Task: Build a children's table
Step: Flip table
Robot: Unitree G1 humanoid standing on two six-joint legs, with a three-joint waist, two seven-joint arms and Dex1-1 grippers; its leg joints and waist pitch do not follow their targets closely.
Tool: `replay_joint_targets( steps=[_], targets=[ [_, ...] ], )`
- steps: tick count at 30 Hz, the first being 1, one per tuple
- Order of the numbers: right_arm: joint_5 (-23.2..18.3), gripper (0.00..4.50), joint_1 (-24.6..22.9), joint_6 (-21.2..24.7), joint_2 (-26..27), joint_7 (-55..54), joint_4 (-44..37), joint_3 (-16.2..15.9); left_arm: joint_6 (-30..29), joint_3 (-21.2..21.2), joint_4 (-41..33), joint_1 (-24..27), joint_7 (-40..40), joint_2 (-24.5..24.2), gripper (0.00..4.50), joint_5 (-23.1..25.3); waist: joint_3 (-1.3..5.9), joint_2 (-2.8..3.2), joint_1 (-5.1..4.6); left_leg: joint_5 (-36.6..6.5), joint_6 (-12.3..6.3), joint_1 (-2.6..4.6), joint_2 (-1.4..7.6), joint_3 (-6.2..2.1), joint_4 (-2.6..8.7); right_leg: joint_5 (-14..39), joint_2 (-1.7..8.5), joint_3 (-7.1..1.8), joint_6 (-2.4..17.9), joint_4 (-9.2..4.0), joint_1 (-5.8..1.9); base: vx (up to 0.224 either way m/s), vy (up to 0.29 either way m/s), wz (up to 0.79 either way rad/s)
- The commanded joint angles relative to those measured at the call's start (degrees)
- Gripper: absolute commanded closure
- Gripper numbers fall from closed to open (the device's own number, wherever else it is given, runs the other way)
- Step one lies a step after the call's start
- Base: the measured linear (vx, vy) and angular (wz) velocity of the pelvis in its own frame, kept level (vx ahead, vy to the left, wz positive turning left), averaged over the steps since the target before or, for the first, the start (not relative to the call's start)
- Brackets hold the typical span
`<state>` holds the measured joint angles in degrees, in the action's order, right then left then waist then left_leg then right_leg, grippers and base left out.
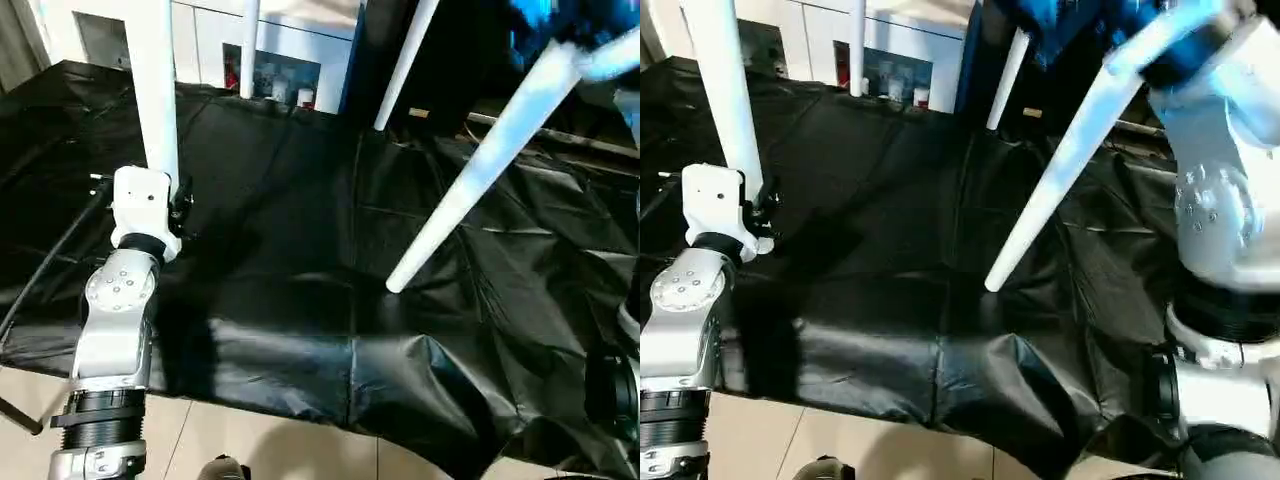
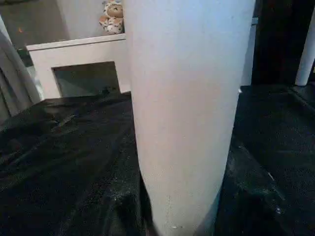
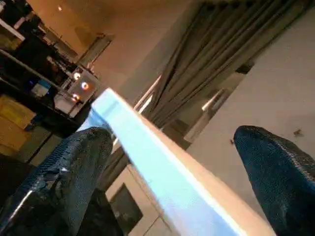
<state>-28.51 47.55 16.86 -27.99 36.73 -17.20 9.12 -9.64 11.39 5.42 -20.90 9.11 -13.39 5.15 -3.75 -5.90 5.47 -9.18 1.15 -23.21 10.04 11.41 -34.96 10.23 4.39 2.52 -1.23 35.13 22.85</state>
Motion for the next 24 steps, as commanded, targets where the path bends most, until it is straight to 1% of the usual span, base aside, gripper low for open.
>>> replay_joint_targets(
  steps=[1, 2, 3, 4, 5, 6, 7, 8, 9, 10, 11, 12, 13, 14, 15, 16, 17, 18, 21, 22, 23, 24],
  targets=[
    [1.1, 0.00, -2.5, 0.4, -0.9, -0.5, -0.6, -0.4, 1.7, -1.8, -0.3, -1.7, 0.1, -1.0, 2.96, 0.4, 4.16, 2.22, -0.12, -22.6, 6.24, 2.88, 3.31, -2.35, 5.37, 11.5, 3.38, -2.01, 7.1, -3.95, -0.70, 0.000, 0.000, 0.00],
    [1.2, 0.00, -3.6, 0.5, -0.6, -0.5, -0.8, -0.5, 1.8, -1.9, -0.1, -1.7, 0.1, -1.0, 2.96, 0.4, 4.17, 2.24, -0.11, -22.4, 6.14, 2.91, 3.30, -2.31, 5.32, 11.4, 3.38, -2.03, 7.1, -3.97, -0.68, 0.000, 0.000, 0.00],
    [1.1, 0.00, -6.1, 0.7, 0.2, -0.8, -1.2, -0.8, 1.9, -1.9, 0.2, -1.6, 0.3, -1.3, 2.96, 0.3, 4.09, 1.98, -0.13, -22.1, 5.85, 2.88, 3.32, -2.25, 5.35, 11.2, 3.36, -2.04, 7.1, -4.08, -0.66, 0.000, 0.000, 0.00],
    [1.3, 0.00, -8.4, 0.7, 0.9, -1.1, -1.5, -1.1, 2.1, -2.0, 0.5, -1.5, 0.5, -1.5, 2.96, 0.3, 4.10, 2.16, -0.06, -21.9, 5.68, 2.84, 3.27, -2.25, 5.40, 11.1, 3.39, -2.09, 7.0, -4.10, -0.64, 0.000, 0.000, 0.00],
    [1.5, 0.00, -9.3, 0.7, 1.1, -1.2, -1.6, -1.3, 2.1, -2.0, 0.7, -1.5, 0.6, -1.6, 2.96, 0.3, 4.25, 2.04, -0.17, -21.6, 5.66, 2.84, 3.30, -2.32, 5.39, 10.7, 3.35, -2.02, 7.2, -3.97, -0.77, 0.000, 0.000, 0.00],
    [1.6, 0.00, -9.8, 0.7, 1.2, -1.2, -1.7, -1.4, 2.2, -1.9, 0.8, -1.5, 0.6, -1.6, 2.96, 0.2, 4.18, 1.95, -0.18, -21.5, 5.59, 2.81, 3.31, -2.29, 5.39, 10.6, 3.35, -2.02, 7.2, -3.98, -0.74, 0.000, 0.000, 0.00],
    [2.2, 0.00, -12.6, 0.8, 2.3, -2.4, -1.4, -1.7, 2.8, -2.2, 1.5, -1.4, 1.2, -2.0, 2.96, 0.3, 4.20, 1.93, -0.15, -20.7, 5.29, 2.75, 3.27, -2.18, 5.30, 10.3, 3.44, -2.13, 7.4, -3.95, -0.76, 0.000, 0.000, 0.00],
    [2.7, 0.00, -14.4, 0.8, 2.9, -3.2, -1.2, -2.0, 3.1, -2.3, 2.0, -1.3, 1.6, -2.3, 2.96, 0.3, 4.06, 2.07, -0.12, -20.7, 5.17, 2.72, 3.23, -2.16, 5.36, 10.5, 3.42, -2.17, 7.4, -4.06, -0.65, 0.000, 0.000, 0.00],
    [3.3, 0.00, -15.8, 0.4, 3.4, -3.8, -1.0, -2.3, 3.2, -2.4, 2.3, -1.3, 1.9, -2.4, 2.96, 0.2, 4.01, 2.09, -0.09, -21.1, 5.26, 2.87, 3.28, -2.16, 5.41, 11.3, 3.43, -2.15, 7.2, -4.20, -0.60, 0.000, 0.000, 0.00],
    [4.7, 0.00, -18.5, 0.0, 4.5, -5.8, -0.4, -2.8, 3.1, -2.5, 2.8, -1.2, 2.3, -2.6, 2.96, 0.1, 3.99, 2.21, -0.13, -21.5, 5.57, 2.93, 3.33, -2.24, 5.50, 11.7, 3.41, -2.14, 7.2, -4.17, -0.54, 0.000, 0.000, 0.00],
    [6.3, 0.00, -20.2, -0.7, 5.1, -7.2, 0.0, -3.3, 3.1, -2.6, 3.1, -1.2, 2.4, -2.7, 2.96, 0.0, 3.94, 2.20, -0.20, -22.0, 5.76, 2.89, 3.31, -2.24, 5.53, 12.2, 3.35, -2.13, 7.2, -4.24, -0.43, 0.000, 0.000, 0.00],
    [6.9, 0.00, -21.8, -1.4, 5.8, -7.9, 0.0, -3.6, 3.1, -2.7, 3.2, -1.2, 2.6, -2.8, 2.96, -0.1, 3.82, 2.14, -0.23, -22.9, 6.18, 2.90, 3.27, -2.27, 5.63, 13.2, 3.41, -2.13, 7.0, -4.41, -0.35, 0.000, 0.000, 0.00],
    [7.3, 0.00, -24.5, -2.2, 7.2, -9.2, -0.5, -3.9, 3.1, -2.7, 3.6, -1.1, 2.7, -3.0, 2.96, -0.2, 3.86, 2.07, -0.29, -23.7, 6.27, 2.86, 3.26, -2.37, 5.64, 14.0, 3.45, -2.13, 6.9, -4.42, -0.42, 0.000, 0.000, 0.00],
    [7.3, 0.00, -24.5, -2.2, 7.2, -9.2, -0.5, -3.9, 3.1, -2.7, 3.6, -1.1, 2.7, -3.0, 2.96, -0.2, 3.80, 2.15, -0.22, -24.3, 6.27, 2.95, 3.30, -2.34, 5.72, 14.5, 3.51, -2.18, 6.7, -4.55, -0.29, 0.000, 0.000, 0.00],
    [7.7, 0.00, -27.1, -2.9, 8.5, -9.6, -1.6, -4.4, 3.2, -2.8, 4.3, -1.2, 2.5, -3.4, 2.96, -0.2, 3.79, 2.14, -0.28, -24.8, 6.20, 2.89, 3.30, -2.52, 5.73, 15.0, 3.54, -2.16, 6.7, -4.51, -0.44, 0.000, 0.000, 0.00],
    [7.9, 0.00, -28.4, -3.5, 8.9, -9.6, -2.2, -4.8, 3.3, -2.8, 4.7, -1.2, 2.5, -3.6, 2.96, -0.2, 3.61, 2.23, -0.34, -25.4, 6.09, 2.91, 3.33, -2.45, 5.78, 15.3, 3.53, -2.25, 6.5, -4.69, -0.20, 0.000, 0.000, 0.00],
    [8.1, 0.00, -30.4, -4.1, 9.6, -9.6, -3.2, -5.3, 3.4, -3.0, 5.3, -1.2, 2.5, -3.8, 2.96, -0.1, 3.59, 2.23, -0.34, -25.9, 6.08, 2.95, 3.34, -2.51, 5.82, 15.8, 3.55, -2.23, 6.4, -4.72, -0.22, 0.000, 0.000, 0.00],
    [8.2, 0.00, -31.7, -4.5, 9.9, -9.8, -3.9, -5.6, 3.6, -3.0, 5.6, -1.2, 2.5, -4.0, 2.96, -0.1, 3.49, 2.36, -0.23, -26.5, 6.11, 3.04, 3.39, -2.54, 5.90, 16.1, 3.58, -2.27, 6.2, -4.85, -0.14, 0.000, 0.000, 0.00],
    [8.8, 0.00, -33.5, -5.1, 10.7, -10.8, -4.6, -5.9, 3.9, -3.2, 6.4, -1.3, 2.7, -4.3, 2.96, 0.1, 3.37, 2.34, -0.46, -28.1, 6.30, 3.04, 3.35, -2.71, 6.07, 17.5, 3.51, -2.23, 6.1, -4.95, -0.04, 0.000, 0.000, 0.00],
    [10.7, 0.00, -34.8, -7.0, 12.5, -13.9, -4.6, -5.2, 4.4, -3.4, 7.5, -1.6, 2.8, -4.5, 2.96, 0.0, 3.27, 2.70, -0.52, -29.1, 6.55, 3.13, 3.32, -2.75, 6.05, 18.5, 3.62, -2.32, 6.0, -5.10, 0.17, 0.000, 0.000, 0.00],
    [10.7, 0.00, -34.8, -7.0, 12.5, -13.9, -4.6, -5.2, 4.4, -3.4, 7.5, -1.6, 2.8, -4.5, 2.96, 0.0, 3.26, 2.56, -0.58, -29.4, 6.66, 3.15, 3.30, -2.67, 5.99, 19.0, 3.63, -2.35, 5.9, -5.24, 0.33, 0.000, 0.000, 0.00],
    [12.1, 0.00, -35.3, -8.5, 13.5, -15.9, -4.4, -4.7, 4.6, -3.5, 8.0, -1.7, 2.9, -4.7, 2.96, -0.2, 3.24, 2.54, -0.61, -30.2, 6.84, 3.18, 3.33, -2.84, 6.07, 20.0, 3.67, -2.30, 5.8, -5.22, 0.26, 0.000, 0.000, 0.00]
  ],
)
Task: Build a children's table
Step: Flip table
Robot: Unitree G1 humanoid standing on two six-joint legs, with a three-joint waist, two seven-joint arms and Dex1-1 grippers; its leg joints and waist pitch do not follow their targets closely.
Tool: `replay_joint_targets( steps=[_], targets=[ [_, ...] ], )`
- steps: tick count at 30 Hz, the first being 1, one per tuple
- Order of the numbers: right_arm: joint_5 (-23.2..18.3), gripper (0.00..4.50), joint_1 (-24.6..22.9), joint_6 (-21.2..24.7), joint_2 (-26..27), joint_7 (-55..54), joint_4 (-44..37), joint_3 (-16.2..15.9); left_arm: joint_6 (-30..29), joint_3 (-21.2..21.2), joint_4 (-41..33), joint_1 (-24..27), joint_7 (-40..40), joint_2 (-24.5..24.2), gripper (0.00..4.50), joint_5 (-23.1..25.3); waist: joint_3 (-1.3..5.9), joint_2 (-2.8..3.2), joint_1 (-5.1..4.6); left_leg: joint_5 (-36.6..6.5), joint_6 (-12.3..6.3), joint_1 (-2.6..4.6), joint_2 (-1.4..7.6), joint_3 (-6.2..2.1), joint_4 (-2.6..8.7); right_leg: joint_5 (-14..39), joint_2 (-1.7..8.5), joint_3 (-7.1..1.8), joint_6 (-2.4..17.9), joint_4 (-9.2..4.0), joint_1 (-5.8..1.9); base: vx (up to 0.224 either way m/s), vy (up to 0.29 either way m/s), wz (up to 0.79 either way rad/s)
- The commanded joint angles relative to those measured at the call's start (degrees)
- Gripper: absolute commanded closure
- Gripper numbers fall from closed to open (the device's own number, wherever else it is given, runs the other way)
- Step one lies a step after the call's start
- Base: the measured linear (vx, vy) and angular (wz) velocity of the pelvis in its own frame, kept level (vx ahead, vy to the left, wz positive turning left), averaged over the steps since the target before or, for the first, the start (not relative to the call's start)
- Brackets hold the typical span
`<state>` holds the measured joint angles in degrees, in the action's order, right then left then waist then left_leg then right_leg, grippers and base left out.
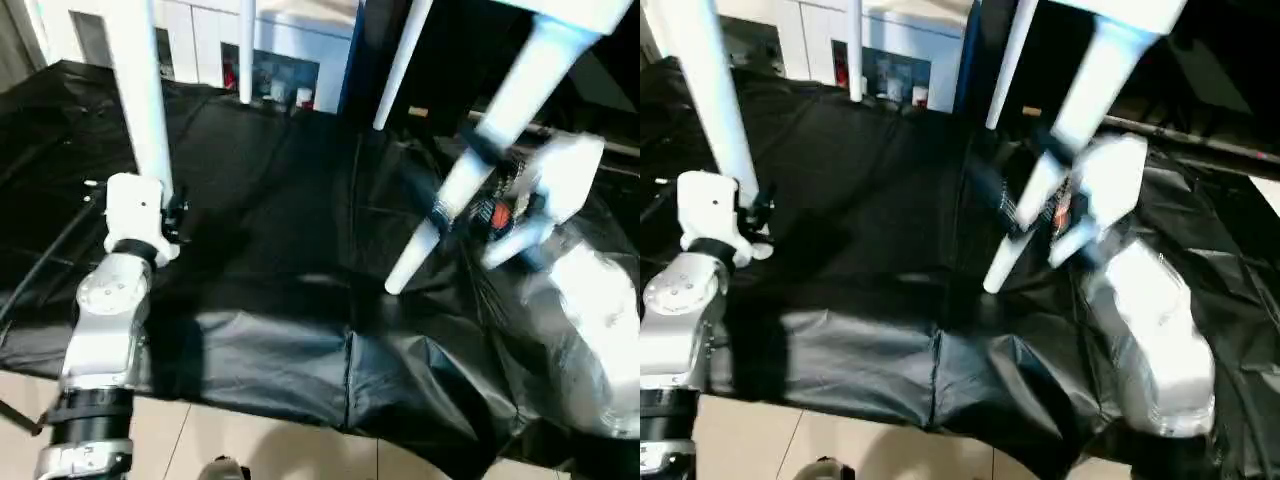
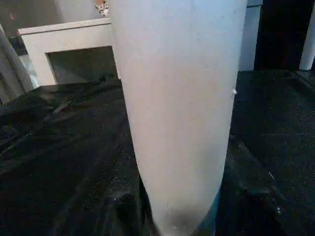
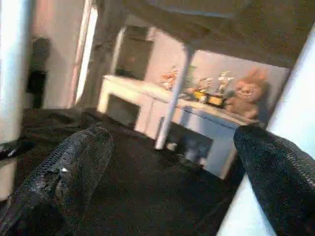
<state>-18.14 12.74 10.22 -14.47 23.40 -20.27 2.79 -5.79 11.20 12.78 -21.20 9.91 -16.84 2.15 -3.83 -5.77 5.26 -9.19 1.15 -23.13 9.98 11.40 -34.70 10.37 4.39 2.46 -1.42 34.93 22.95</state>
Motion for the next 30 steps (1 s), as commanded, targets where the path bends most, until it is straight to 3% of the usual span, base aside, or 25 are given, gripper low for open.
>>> replay_joint_targets(
  steps=[1, 6, 9, 10, 15, 17, 19, 24, 30],
  targets=[
    [3.3, 0.00, -0.7, -3.3, 1.1, -4.8, -0.8, 2.3, 1.0, -3.3, 1.3, -1.6, 2.2, -1.3, 2.96, 2.7, 3.30, 2.57, -0.47, -30.8, 7.08, 3.26, 3.34, -2.75, 5.73, 20.3, 3.63, -2.31, 5.9, -5.25, 0.54, 0.000, 0.000, 0.00],
    [4.7, 0.00, -0.4, -4.3, 2.9, -8.6, 0.5, 3.6, 2.6, -4.4, 4.6, -2.1, 2.9, -2.2, 2.96, 3.1, 3.14, 2.76, -0.54, -32.0, 7.28, 3.25, 3.28, -2.96, 6.03, 20.2, 3.46, -2.26, 5.5, -5.04, 0.42, 0.000, 0.000, 0.00],
    [4.6, 0.00, -1.1, -4.1, 2.8, -7.9, 0.2, 2.9, 4.1, -4.2, 7.2, -2.2, 3.3, -2.8, 2.96, 2.5, 3.06, 2.47, -0.72, -31.8, 6.94, 3.10, 3.28, -2.88, 6.05, 20.1, 3.57, -2.34, 5.4, -5.05, 0.34, 0.000, 0.000, 0.00],
    [4.6, 0.00, -1.4, -4.2, 2.9, -7.6, 0.2, 2.6, 4.1, -4.1, 8.1, -2.2, 3.9, -3.1, 2.61, 2.1, 3.11, 2.54, -0.64, -31.6, 6.76, 3.17, 3.22, -2.82, 5.97, 20.4, 3.66, -2.41, 5.3, -5.16, 0.42, 0.000, 0.000, 0.00],
    [1.1, 0.00, -6.2, 0.6, 0.8, -1.2, -1.9, -2.7, 7.0, -3.6, 14.0, -1.5, 4.9, -5.7, 2.11, 1.8, 2.53, 2.38, -0.95, -32.1, 6.03, 2.93, 3.19, -2.96, 6.23, 22.2, 3.48, -2.45, 4.5, -5.37, 0.41, 0.000, 0.000, 0.00],
    [0.9, 0.00, -8.3, 1.8, -0.4, 0.7, -2.6, -4.7, 7.5, -3.4, 15.0, -0.9, 5.2, -6.2, 1.78, 1.5, 2.57, 2.40, -1.03, -32.0, 5.76, 2.79, 3.23, -3.05, 6.24, 22.8, 3.74, -2.56, 4.6, -5.36, 0.21, 0.000, 0.000, 0.00],
    [0.7, 0.00, -9.8, 2.2, -1.1, 1.6, -3.2, -5.8, 8.1, -3.2, 15.6, -0.3, 5.4, -6.6, 1.72, 1.4, 2.65, 2.01, -1.21, -30.1, 5.29, 2.37, 3.37, -3.08, 6.24, 21.8, 3.93, -2.57, 5.2, -5.11, 0.00, 0.000, 0.000, 0.00],
    [0.4, 0.00, -11.6, 4.0, -1.8, 2.6, -3.8, -6.6, 8.6, -3.0, 15.2, 1.8, 6.3, -7.5, 1.30, 0.3, 1.97, 2.15, -1.48, -27.7, 3.83, 2.24, 3.44, -2.74, 6.30, 21.4, 3.89, -2.79, 6.1, -5.32, 0.24, 0.000, 0.000, 0.00],
    [-0.9, 0.00, -12.4, 5.7, -1.7, 1.2, -4.2, -4.4, 7.4, 0.5, 6.4, 8.1, 9.7, -7.1, 0.77, -5.8, 1.69, 2.47, -2.03, -27.9, 4.05, 2.34, 3.66, -2.60, 6.66, 19.7, 3.75, -2.76, 7.4, -5.28, 0.19, 0.000, 0.000, 0.00]
  ],
)
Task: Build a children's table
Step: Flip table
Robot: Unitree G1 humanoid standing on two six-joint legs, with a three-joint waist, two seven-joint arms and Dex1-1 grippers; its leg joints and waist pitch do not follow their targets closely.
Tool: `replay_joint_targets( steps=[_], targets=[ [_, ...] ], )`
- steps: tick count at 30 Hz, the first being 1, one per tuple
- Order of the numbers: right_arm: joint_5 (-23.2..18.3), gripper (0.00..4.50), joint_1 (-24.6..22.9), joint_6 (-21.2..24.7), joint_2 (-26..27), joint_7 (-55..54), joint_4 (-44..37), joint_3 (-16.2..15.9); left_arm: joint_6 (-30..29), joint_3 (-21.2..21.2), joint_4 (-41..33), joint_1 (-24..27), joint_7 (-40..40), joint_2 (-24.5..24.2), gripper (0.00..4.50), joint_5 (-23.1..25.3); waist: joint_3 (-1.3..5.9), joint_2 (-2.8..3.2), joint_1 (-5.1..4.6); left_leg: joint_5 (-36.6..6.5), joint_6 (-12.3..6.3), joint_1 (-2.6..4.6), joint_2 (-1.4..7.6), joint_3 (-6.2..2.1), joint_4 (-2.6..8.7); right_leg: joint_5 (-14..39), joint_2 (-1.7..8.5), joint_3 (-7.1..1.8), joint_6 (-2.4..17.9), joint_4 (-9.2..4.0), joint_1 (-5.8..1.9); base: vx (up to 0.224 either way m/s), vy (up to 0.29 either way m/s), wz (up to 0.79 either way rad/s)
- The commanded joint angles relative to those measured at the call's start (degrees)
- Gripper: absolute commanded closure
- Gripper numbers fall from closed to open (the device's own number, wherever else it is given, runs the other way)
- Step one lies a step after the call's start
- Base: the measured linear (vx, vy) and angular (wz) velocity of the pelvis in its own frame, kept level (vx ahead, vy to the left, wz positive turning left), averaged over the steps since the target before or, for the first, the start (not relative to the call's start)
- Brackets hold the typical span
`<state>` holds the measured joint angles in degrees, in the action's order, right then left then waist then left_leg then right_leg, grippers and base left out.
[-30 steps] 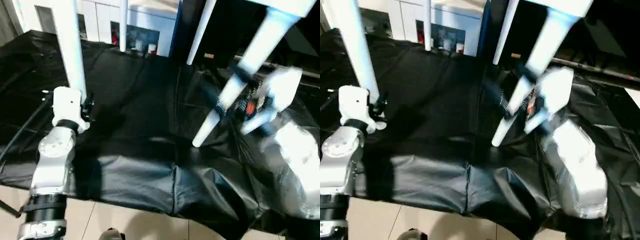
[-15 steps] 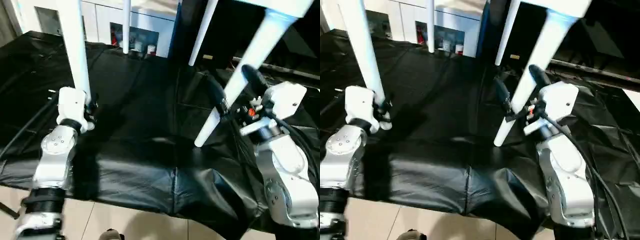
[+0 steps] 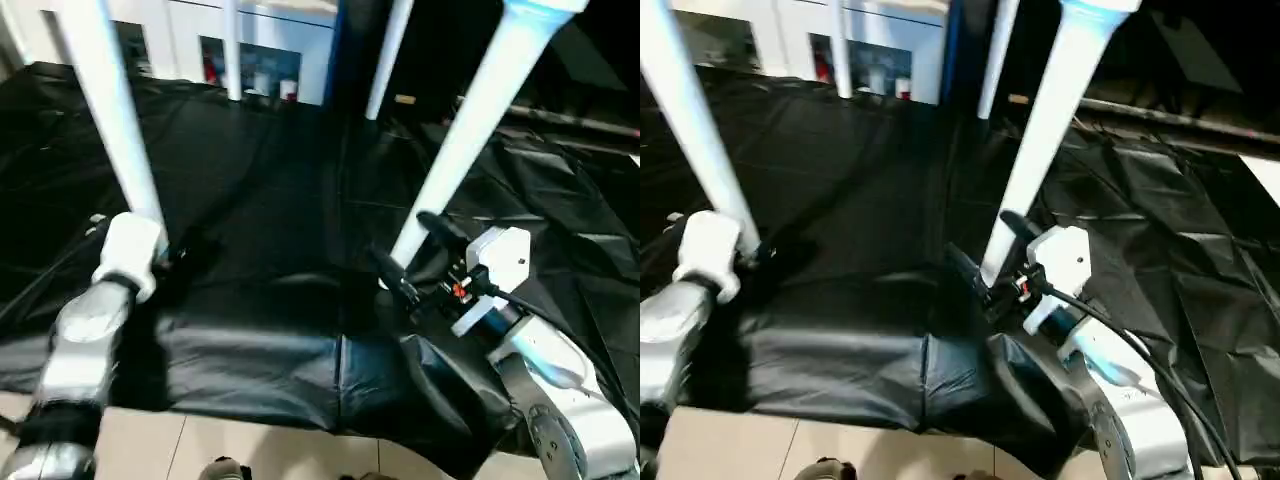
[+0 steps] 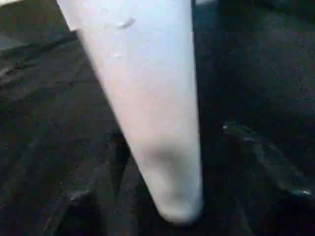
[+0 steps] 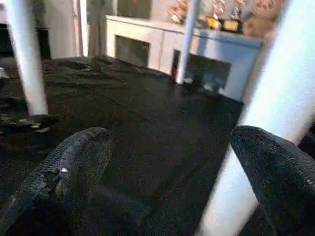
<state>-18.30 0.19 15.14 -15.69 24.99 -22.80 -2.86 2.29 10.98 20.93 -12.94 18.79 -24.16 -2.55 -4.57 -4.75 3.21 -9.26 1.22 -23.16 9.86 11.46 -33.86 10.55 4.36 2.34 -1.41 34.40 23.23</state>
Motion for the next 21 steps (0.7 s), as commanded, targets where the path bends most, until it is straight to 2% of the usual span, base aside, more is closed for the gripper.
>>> replay_joint_targets(
  steps=[1, 2, 3, 4, 5, 6, 7, 8, 9, 10, 11, 13, 14, 15, 17, 20, 21],
  targets=[
    [-1.4, 0.00, -0.5, 1.3, -0.5, -0.3, -2.2, 1.8, -1.0, 2.0, -5.0, 2.4, 2.0, 0.8, 0.69, -3.8, 2.36, 1.50, -0.02, -27.7, 3.81, 2.30, 3.71, -2.65, 5.82, 19.2, 3.73, -2.67, 7.3, -4.75, -0.14, 0.000, 0.000, 0.00],
    [-2.8, 0.00, -2.4, 2.3, -0.7, -0.2, -3.3, 2.6, -2.1, 4.3, -11.5, 8.4, 4.6, 2.3, 0.58, -9.8, 2.05, 1.73, 0.10, -28.0, 4.00, 2.23, 3.90, -2.65, 6.03, 19.2, 3.97, -2.77, 7.8, -4.76, -0.24, 0.000, 0.000, 0.00],
    [-3.5, 0.00, -3.4, 2.7, -0.8, -0.2, -3.8, 3.0, -2.5, 5.1, -14.3, 11.2, 5.8, 2.9, 0.47, -12.3, 2.06, 1.60, 0.16, -27.6, 3.93, 2.13, 4.07, -2.71, 6.12, 18.7, 4.12, -2.72, 8.0, -4.72, -0.53, 0.000, 0.000, 0.00],
    [-4.2, 0.00, -5.8, 3.2, -0.9, -0.4, -4.6, 3.7, -2.4, 5.3, -20.6, 17.9, 7.4, 3.6, 0.39, -15.5, 2.06, 1.81, 0.22, -27.0, 3.43, 2.10, 4.02, -2.45, 6.03, 17.1, 3.89, -2.84, 8.2, -4.70, -0.49, 0.000, 0.000, 0.00],
    [-4.2, 0.00, -5.8, 3.2, -0.9, -0.4, -4.6, 3.7, -2.4, 5.3, -20.6, 17.9, 7.4, 3.6, 0.39, -15.5, 2.06, 1.81, 0.22, -27.0, 3.43, 2.10, 4.02, -2.45, 6.03, 17.1, 3.89, -2.84, 8.2, -4.70, -0.49, 0.000, 0.000, 0.00],
    [-4.2, 0.00, -7.5, 3.6, -0.9, -0.9, -4.9, 4.1, -2.9, 5.4, -24.6, 21.7, 7.0, 4.4, 0.34, -16.6, 1.94, 2.02, 0.37, -26.5, 2.90, 2.06, 4.02, -2.24, 6.32, 16.6, 3.54, -2.77, 7.8, -5.06, -0.50, 0.000, 0.000, 0.00],
    [-4.1, 0.00, -8.1, 3.9, -0.9, -1.3, -4.9, 4.2, -3.2, 5.5, -26.3, 23.1, 6.6, 4.7, 0.18, -17.0, 1.83, 1.83, 0.35, -26.8, 2.68, 2.05, 4.01, -2.20, 6.34, 16.8, 3.45, -2.79, 7.5, -5.25, -0.55, 0.000, 0.000, 0.00],
    [-3.4, 0.00, -8.9, 4.6, -0.8, -2.2, -4.8, 4.4, -4.1, 5.4, -29.2, 25.1, 5.7, 5.3, 0.18, -17.4, 1.71, 2.30, 0.57, -27.4, 2.75, 2.13, 3.88, -2.18, 6.40, 17.9, 3.37, -2.80, 7.2, -5.42, -0.44, 0.000, 0.000, 0.00],
    [-2.4, 0.00, -9.5, 5.1, -0.7, -3.3, -4.3, 4.6, -5.5, 5.1, -32.0, 26.7, 4.5, 5.8, 0.18, -17.4, 1.66, 2.24, 0.69, -28.0, 3.19, 2.30, 4.15, -2.23, 6.33, 18.2, 3.41, -2.87, 7.2, -5.47, -0.44, 0.000, 0.000, 0.00],
    [-0.6, 0.00, -10.5, 6.0, -0.4, -5.1, -3.6, 4.8, -8.1, 4.6, -36.3, 29.2, 2.8, 6.5, 0.18, -17.4, 1.12, 2.52, 1.02, -29.4, 3.58, 2.40, 4.05, -2.32, 6.55, 20.7, 3.31, -2.82, 6.6, -5.81, -0.22, 0.000, 0.000, 0.00],
    [0.1, 0.00, -10.8, 5.5, 0.2, -6.1, -3.1, 5.1, -8.0, 3.2, -39.0, 30.1, 1.7, 7.1, 0.18, -16.7, 1.10, 2.20, 0.97, -29.8, 3.84, 2.38, 4.04, -2.31, 6.48, 21.8, 3.32, -2.84, 6.3, -5.80, -0.23, 0.000, 0.000, 0.00],
    [0.4, 0.00, -11.3, 5.1, 1.6, -7.9, -2.8, 5.8, -9.0, 0.6, -43.4, 30.9, -0.3, 8.5, 0.18, -15.0, 0.46, 2.85, 1.61, -33.5, 4.76, 2.93, 3.90, -2.67, 6.46, 28.7, 3.73, -3.03, 4.2, -6.75, 0.46, 0.000, 0.000, 0.00],
    [0.3, 0.00, -11.4, 5.2, 2.0, -8.4, -2.9, 6.0, -9.5, 0.2, -44.5, 31.1, -0.8, 8.9, 0.18, -14.6, 0.33, 2.80, 1.62, -34.5, 4.98, 3.14, 3.88, -2.74, 6.40, 30.3, 3.76, -2.98, 3.8, -7.05, 0.61, 0.000, 0.000, 0.00],
    [-0.6, 0.00, -11.6, 5.8, 2.8, -9.5, -3.6, 6.5, -11.0, -1.2, -46.5, 31.0, -2.4, 9.8, 0.18, -13.1, 0.41, 2.76, 1.53, -34.4, 5.21, 3.07, 3.77, -2.96, 6.49, 31.0, 3.65, -2.83, 3.0, -6.96, 0.29, 0.000, 0.000, 0.00],
    [-1.1, 0.00, -12.0, 6.2, 3.3, -10.4, -4.5, 6.6, -12.2, -3.1, -48.0, 29.6, -4.9, 11.5, 0.18, -11.0, 0.71, 2.80, 1.40, -32.2, 5.17, 2.59, 3.69, -2.99, 6.58, 29.0, 3.58, -2.80, 2.5, -6.65, -0.16, 0.000, 0.000, 0.00],
    [-1.4, 0.00, -12.3, 6.4, 3.4, -10.6, -4.9, 6.5, -13.4, -3.8, -48.5, 28.9, -5.9, 12.0, 0.18, -10.7, 0.93, 2.88, 1.42, -29.4, 4.75, 2.51, 3.49, -2.70, 6.35, 25.3, 3.33, -2.87, 2.0, -6.33, -0.25, 0.000, 0.000, 0.00],
    [-0.3, 0.00, -12.4, 6.1, 3.1, -10.8, -4.8, 6.0, -14.5, -4.4, -48.4, 27.5, -6.8, 12.6, 0.18, -10.5, 1.52, 2.16, 1.24, -27.6, 4.32, 2.22, 3.44, -2.63, 6.18, 23.5, 3.31, -2.76, 2.2, -5.99, -0.85, 0.000, 0.000, 0.00]
  ],
)
